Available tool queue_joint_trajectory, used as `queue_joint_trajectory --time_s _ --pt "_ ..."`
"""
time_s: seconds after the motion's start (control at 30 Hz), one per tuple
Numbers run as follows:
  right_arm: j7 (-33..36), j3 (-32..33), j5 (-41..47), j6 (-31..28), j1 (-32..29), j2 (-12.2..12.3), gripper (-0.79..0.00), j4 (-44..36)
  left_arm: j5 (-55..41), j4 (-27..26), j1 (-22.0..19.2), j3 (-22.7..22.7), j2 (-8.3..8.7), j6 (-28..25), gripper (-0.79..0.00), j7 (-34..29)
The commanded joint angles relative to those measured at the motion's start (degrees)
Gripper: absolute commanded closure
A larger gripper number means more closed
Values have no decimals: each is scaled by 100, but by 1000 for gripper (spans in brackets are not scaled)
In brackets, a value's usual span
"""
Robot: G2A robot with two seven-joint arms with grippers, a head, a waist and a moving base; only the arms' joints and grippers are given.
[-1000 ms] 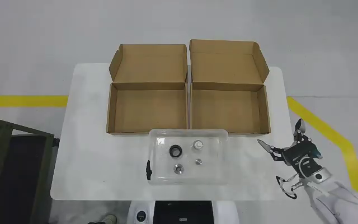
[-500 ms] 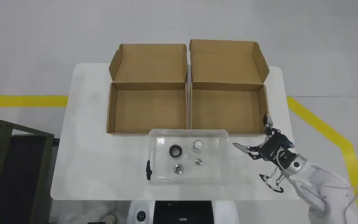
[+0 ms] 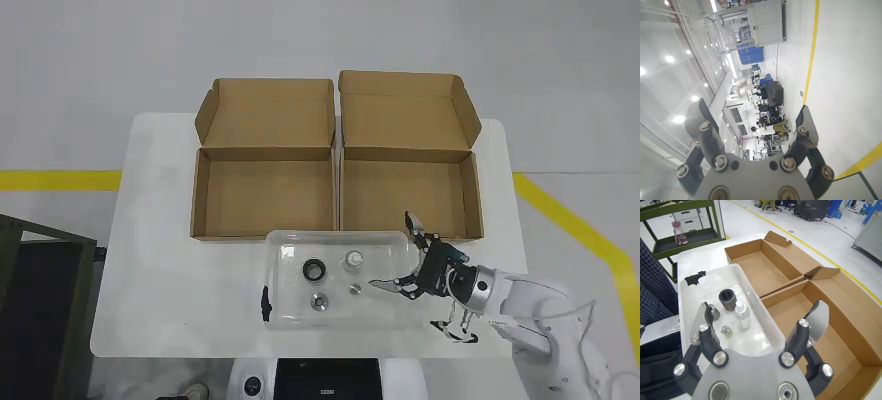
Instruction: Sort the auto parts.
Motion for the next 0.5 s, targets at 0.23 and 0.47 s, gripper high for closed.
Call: queue_joint_trajectory --time_s 0.23,0.47 --pt "371 -731 -60 -93 339 -6 -785 129 0 0 0 0 0 0 -785 0" --pt "506 -1005 -140 -16 451 0 -785 267 0 0 0 0 0 0 -785 0"
